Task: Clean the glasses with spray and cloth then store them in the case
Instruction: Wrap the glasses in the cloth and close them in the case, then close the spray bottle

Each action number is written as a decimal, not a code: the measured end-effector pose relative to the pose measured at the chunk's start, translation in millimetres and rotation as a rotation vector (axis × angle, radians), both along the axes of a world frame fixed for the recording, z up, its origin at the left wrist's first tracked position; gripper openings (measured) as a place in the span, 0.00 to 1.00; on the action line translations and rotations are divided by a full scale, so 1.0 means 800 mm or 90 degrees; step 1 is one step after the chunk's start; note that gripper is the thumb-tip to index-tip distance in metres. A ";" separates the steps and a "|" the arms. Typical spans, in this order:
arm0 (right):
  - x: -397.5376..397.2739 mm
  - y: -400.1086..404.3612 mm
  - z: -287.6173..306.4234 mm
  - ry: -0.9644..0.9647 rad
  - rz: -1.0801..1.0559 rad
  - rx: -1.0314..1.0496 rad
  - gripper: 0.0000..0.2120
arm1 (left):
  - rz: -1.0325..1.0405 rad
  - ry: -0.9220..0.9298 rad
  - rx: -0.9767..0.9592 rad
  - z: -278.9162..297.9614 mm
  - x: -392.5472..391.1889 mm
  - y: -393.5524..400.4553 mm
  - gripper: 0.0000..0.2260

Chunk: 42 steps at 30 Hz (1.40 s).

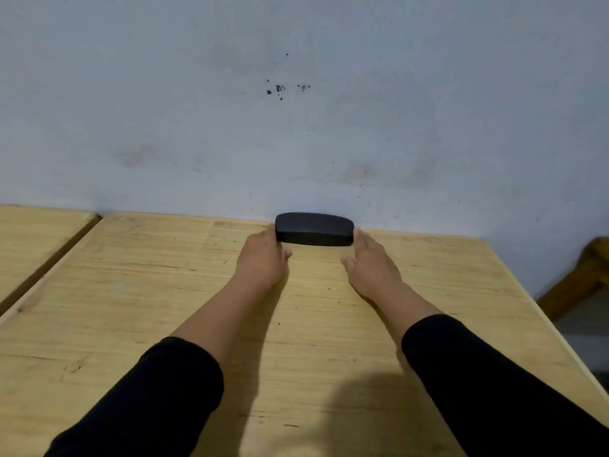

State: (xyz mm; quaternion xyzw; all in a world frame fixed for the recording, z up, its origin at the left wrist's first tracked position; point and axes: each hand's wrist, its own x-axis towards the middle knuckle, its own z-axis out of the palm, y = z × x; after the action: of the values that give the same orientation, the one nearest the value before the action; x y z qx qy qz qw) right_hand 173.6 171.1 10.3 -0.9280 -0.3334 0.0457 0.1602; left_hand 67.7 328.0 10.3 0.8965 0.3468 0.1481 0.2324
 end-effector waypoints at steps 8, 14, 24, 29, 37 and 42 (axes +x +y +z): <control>-0.053 -0.040 0.031 -0.081 -0.016 -0.112 0.26 | -0.033 0.127 0.208 0.021 -0.052 -0.037 0.20; -0.092 -0.078 0.059 -0.164 -0.013 -0.068 0.23 | -0.054 0.089 0.290 0.062 -0.078 -0.069 0.22; -0.132 -0.184 0.138 -0.227 -0.043 -0.037 0.24 | -0.127 -0.060 0.338 0.137 -0.109 -0.167 0.16; -0.144 -0.265 0.174 -0.270 -0.106 -0.023 0.23 | -0.184 -0.094 0.330 0.157 -0.108 -0.235 0.17; -0.161 -0.390 0.173 -0.303 -0.209 0.047 0.24 | -0.300 -0.174 0.247 0.125 -0.096 -0.351 0.20; -0.184 -0.442 0.109 -0.256 -0.251 0.227 0.24 | -0.365 -0.164 0.155 0.058 -0.094 -0.402 0.22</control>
State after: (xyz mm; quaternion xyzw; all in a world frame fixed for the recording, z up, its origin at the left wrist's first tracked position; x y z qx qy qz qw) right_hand 26.4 -182.3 97.8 -0.9225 -0.1750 -0.2289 0.2568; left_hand -7.6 6.7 56.3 0.9527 0.0285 0.2289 0.1979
